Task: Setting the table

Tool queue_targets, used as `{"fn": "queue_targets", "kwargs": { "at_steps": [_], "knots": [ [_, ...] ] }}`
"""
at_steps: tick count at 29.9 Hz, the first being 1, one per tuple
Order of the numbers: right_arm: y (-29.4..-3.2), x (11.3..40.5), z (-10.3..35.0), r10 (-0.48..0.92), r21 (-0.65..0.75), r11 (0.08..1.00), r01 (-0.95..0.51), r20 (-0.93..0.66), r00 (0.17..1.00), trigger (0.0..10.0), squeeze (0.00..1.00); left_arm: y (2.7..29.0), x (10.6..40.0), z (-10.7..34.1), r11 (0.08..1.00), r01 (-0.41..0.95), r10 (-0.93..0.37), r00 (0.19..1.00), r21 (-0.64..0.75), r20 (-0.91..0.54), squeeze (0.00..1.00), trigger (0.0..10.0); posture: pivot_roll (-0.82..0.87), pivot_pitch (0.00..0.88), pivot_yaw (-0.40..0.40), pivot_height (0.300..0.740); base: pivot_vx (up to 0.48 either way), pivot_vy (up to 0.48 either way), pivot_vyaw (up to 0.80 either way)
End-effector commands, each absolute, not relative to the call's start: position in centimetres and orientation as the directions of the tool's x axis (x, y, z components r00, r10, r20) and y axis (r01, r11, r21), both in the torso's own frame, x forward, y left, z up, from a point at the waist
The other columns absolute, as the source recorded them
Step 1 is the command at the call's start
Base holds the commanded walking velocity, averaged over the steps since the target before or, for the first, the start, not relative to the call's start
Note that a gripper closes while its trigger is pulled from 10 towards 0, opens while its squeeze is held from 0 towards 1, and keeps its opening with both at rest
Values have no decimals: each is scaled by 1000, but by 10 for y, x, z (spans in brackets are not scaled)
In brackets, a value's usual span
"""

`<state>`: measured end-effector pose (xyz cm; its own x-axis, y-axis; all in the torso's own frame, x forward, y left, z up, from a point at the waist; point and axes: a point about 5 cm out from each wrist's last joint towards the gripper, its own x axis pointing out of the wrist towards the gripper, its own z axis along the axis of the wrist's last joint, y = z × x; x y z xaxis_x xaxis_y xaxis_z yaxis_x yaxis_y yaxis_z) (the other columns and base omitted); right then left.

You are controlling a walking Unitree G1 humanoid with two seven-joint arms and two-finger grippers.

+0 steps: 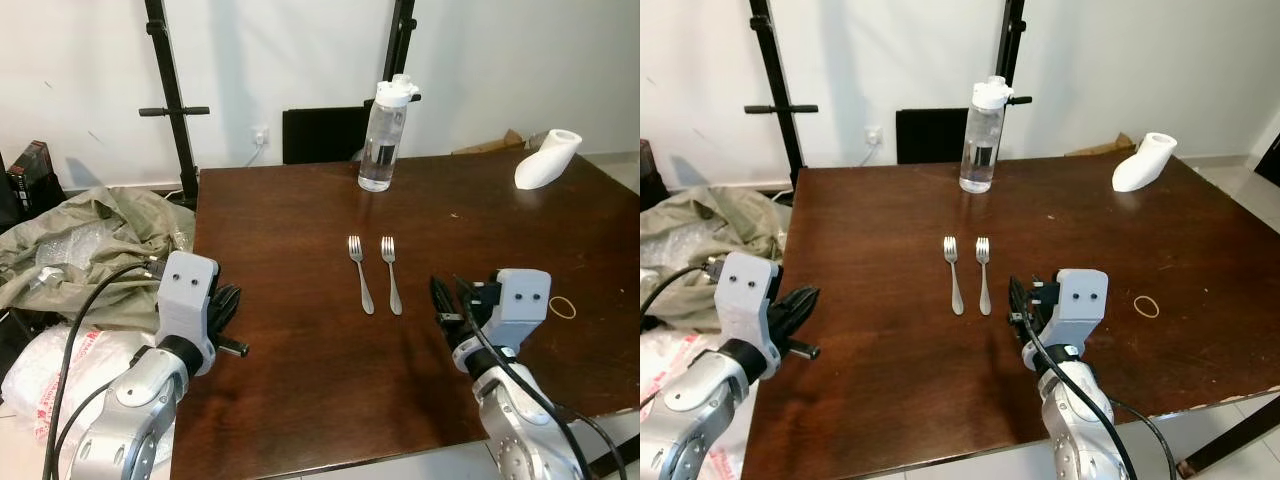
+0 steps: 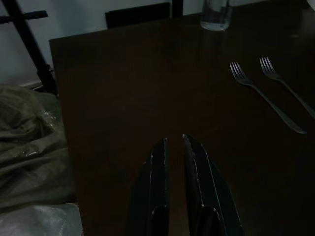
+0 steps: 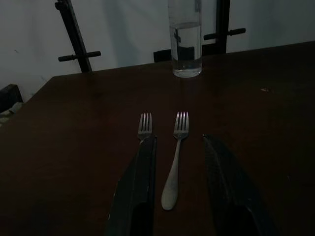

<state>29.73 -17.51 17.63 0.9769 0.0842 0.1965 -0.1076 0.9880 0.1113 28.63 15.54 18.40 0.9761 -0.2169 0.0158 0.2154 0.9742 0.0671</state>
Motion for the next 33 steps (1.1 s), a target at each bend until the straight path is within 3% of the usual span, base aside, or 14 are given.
{"fn": "queue_targets", "kwargs": {
  "at_steps": [1, 33],
  "knots": [
    [-174, 295, 176, 86, 116, 987, -111, 199, 976, 10000, 0, 154, 285, 177, 975, 210, -210, 978, 70, -6, 0, 10000, 76, 32, 34, 740, -255, 0, 0],
    [-174, 293, 167, 89, 139, 984, -113, 164, 982, 10000, 0, 152, 286, 174, 979, 198, -198, 980, 50, 6, 0, 10000, 68, 47, 38, 740, -340, 0, 0]
  ]
}}
